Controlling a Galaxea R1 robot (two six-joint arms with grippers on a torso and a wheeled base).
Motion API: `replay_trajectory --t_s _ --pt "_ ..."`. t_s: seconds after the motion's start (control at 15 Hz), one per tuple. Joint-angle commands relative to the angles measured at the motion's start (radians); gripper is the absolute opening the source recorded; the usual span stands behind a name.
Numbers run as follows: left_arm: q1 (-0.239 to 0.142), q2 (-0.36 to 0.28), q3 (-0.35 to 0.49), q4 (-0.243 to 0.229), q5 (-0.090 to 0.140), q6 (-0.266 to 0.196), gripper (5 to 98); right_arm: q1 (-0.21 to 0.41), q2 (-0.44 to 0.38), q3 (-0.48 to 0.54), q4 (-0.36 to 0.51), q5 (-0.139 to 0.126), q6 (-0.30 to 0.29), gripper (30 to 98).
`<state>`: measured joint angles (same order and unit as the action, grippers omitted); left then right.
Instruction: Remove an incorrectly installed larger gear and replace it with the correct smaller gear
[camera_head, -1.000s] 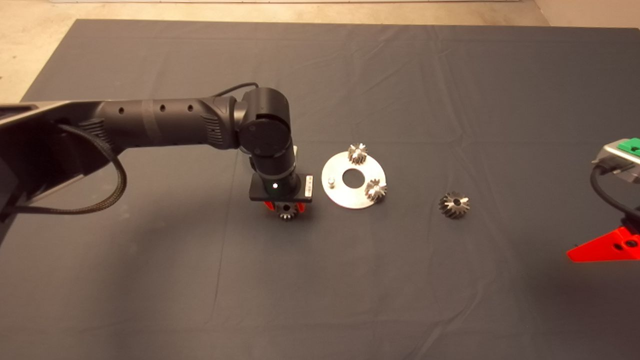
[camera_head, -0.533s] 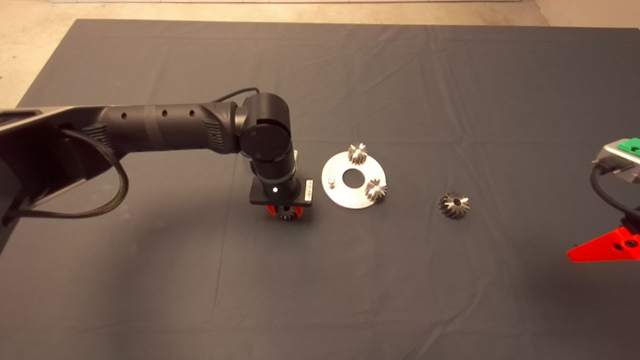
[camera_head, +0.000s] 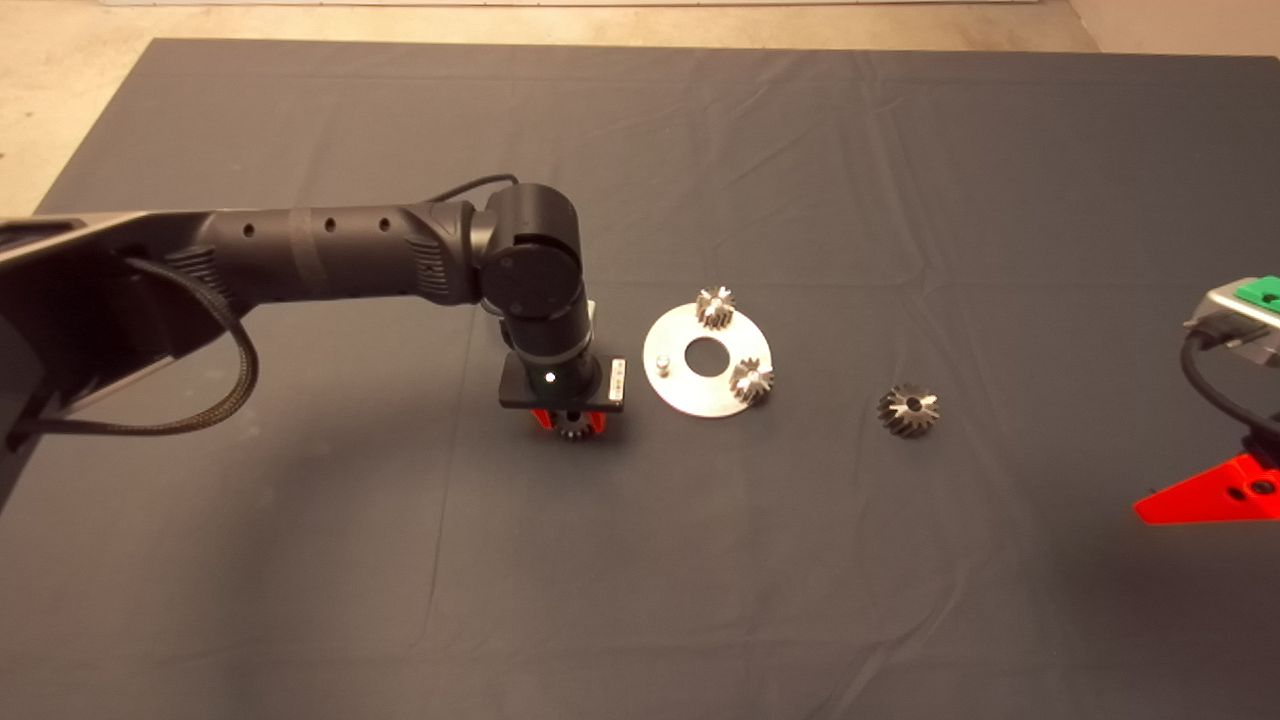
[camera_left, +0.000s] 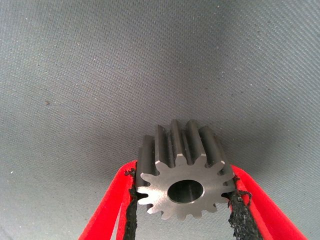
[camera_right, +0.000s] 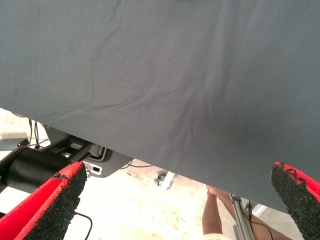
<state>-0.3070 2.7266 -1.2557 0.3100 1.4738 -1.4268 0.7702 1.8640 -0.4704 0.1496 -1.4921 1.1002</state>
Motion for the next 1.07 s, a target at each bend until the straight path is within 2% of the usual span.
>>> replay_trajectory --t_s 0.0,0.2,1.0 --pt "-0.009 0.0 -0.017 0.015 0.002 0.003 39.7 0.017 -0.002 0.004 0.035 0.001 0.003 97.7" --pt "-0.009 0.002 -0.011 0.017 0.005 0.017 38.6 0.017 -0.001 0.004 0.035 0.001 0.004 97.7" --pt "-0.023 0.007 0.009 0.009 0.011 0.022 34.7 0.017 -0.001 0.004 0.035 0.0 0.004 97.7"
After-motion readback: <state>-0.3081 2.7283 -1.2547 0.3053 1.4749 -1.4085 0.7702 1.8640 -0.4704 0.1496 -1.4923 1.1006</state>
